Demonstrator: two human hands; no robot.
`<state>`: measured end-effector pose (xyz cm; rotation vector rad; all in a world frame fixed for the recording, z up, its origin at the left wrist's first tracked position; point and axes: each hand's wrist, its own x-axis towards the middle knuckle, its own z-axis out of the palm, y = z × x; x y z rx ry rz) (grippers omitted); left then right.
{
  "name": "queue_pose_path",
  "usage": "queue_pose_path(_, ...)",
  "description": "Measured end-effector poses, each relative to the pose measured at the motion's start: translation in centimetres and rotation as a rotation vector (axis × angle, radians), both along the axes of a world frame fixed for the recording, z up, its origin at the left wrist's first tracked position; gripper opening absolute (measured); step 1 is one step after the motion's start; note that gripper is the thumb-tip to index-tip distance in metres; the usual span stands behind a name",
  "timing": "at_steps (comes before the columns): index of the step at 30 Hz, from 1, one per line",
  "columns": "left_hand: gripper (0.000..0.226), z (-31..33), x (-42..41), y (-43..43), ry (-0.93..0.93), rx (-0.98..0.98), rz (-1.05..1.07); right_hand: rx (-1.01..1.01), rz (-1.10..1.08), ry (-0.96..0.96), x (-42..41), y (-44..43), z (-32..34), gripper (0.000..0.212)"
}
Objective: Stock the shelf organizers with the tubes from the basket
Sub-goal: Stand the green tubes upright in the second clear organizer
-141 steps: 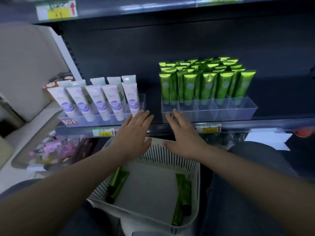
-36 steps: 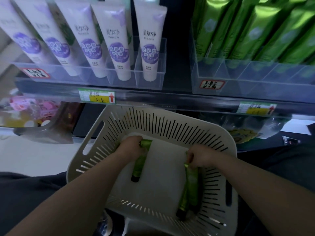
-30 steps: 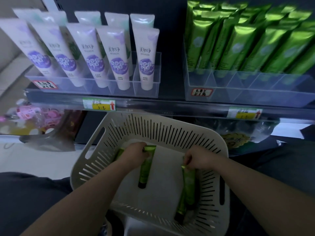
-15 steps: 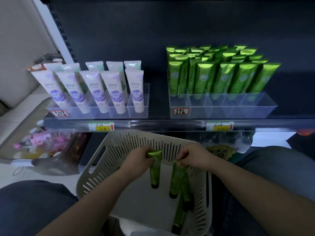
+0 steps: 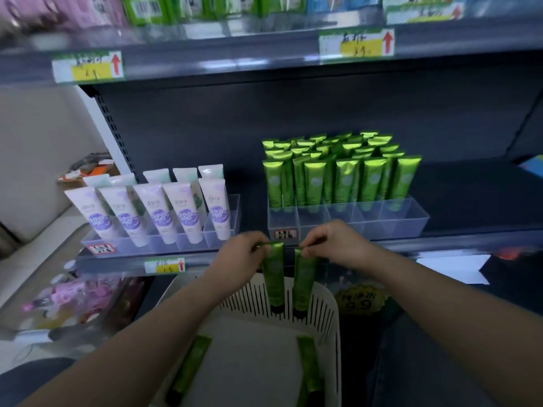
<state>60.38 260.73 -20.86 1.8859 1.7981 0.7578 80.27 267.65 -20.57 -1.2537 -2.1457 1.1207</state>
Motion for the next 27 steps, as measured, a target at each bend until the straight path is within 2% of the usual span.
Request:
queue_pose_path(7, 0.018, 4.6, 1.7, 2.4, 0.114, 0.137, -0.055, 0.098, -0.015, 0.069, 1.3, 2.3, 3.7, 0.006)
queue_pose_path(17, 0.017, 10.3, 2.0, 6.4, 0.06, 0.27, -0.008, 0.285, -0.017, 0.105, 1.4, 6.2, 9.4, 0.006)
queue_pose_path(27, 0.016, 11.0, 1.6, 10.3, 0.13, 0.396, 0.078, 0.433, -0.05, 0.093, 0.6, 9.5, 10.6, 0.006)
